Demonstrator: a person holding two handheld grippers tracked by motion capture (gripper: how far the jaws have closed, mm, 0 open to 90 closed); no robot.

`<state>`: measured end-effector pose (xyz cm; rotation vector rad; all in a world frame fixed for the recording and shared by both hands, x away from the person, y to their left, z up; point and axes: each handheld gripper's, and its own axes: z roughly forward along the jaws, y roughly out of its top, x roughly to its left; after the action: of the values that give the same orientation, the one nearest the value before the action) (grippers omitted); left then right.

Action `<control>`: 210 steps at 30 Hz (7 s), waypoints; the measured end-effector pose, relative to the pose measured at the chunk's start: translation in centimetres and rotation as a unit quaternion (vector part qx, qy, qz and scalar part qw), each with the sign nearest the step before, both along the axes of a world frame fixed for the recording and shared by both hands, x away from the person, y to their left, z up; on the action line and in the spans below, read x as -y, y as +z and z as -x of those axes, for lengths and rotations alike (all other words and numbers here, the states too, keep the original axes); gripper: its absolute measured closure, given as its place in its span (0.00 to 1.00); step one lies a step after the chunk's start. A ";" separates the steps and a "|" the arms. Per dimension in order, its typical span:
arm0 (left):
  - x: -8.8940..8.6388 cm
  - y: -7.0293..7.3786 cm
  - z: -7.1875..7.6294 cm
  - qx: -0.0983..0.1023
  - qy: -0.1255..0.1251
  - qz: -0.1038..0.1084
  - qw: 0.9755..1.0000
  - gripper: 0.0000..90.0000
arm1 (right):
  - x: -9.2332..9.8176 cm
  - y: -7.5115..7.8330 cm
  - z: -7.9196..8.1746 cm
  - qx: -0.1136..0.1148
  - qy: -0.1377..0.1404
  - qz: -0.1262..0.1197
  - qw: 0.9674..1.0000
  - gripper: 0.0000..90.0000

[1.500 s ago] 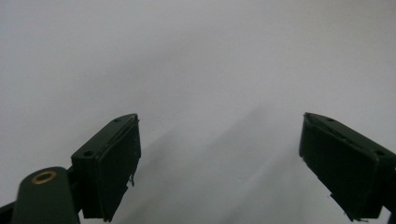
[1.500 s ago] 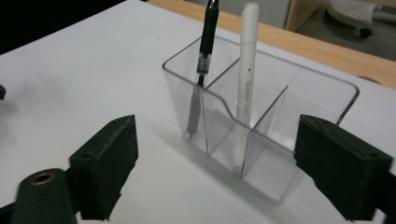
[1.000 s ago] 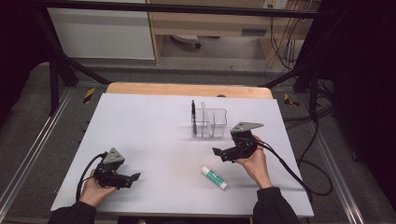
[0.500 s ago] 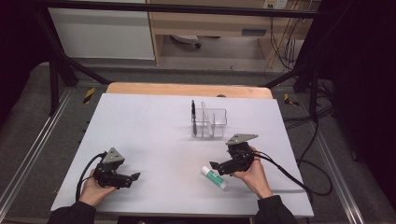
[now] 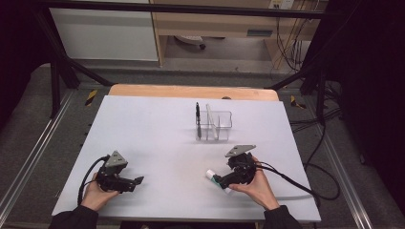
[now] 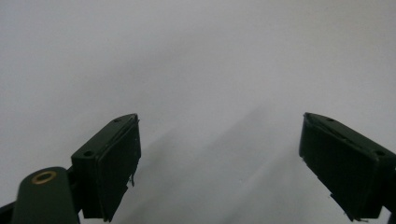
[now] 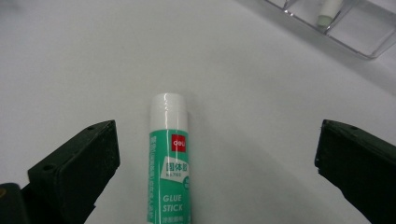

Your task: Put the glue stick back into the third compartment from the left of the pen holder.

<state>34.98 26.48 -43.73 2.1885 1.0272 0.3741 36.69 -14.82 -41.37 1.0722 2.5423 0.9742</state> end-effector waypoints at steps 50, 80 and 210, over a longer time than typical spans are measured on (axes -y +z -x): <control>0.2 0.0 0.0 0.001 -0.006 -0.004 1.000 0.14 | -4.6 -0.8 -0.6 -0.096 0.059 0.136 0.984 0.71; 0.2 0.0 0.0 0.001 -0.007 -0.006 1.000 0.14 | -4.2 0.1 -1.2 -0.131 0.035 0.116 0.984 0.74; 0.2 -0.3 -0.1 -0.003 -0.006 -0.006 1.000 0.14 | 0.6 1.2 -13.3 0.193 -0.161 -0.180 0.951 0.74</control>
<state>35.13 26.29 -43.99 2.2062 1.0165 0.3701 50.02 -15.42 -40.16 1.1974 1.8513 1.4200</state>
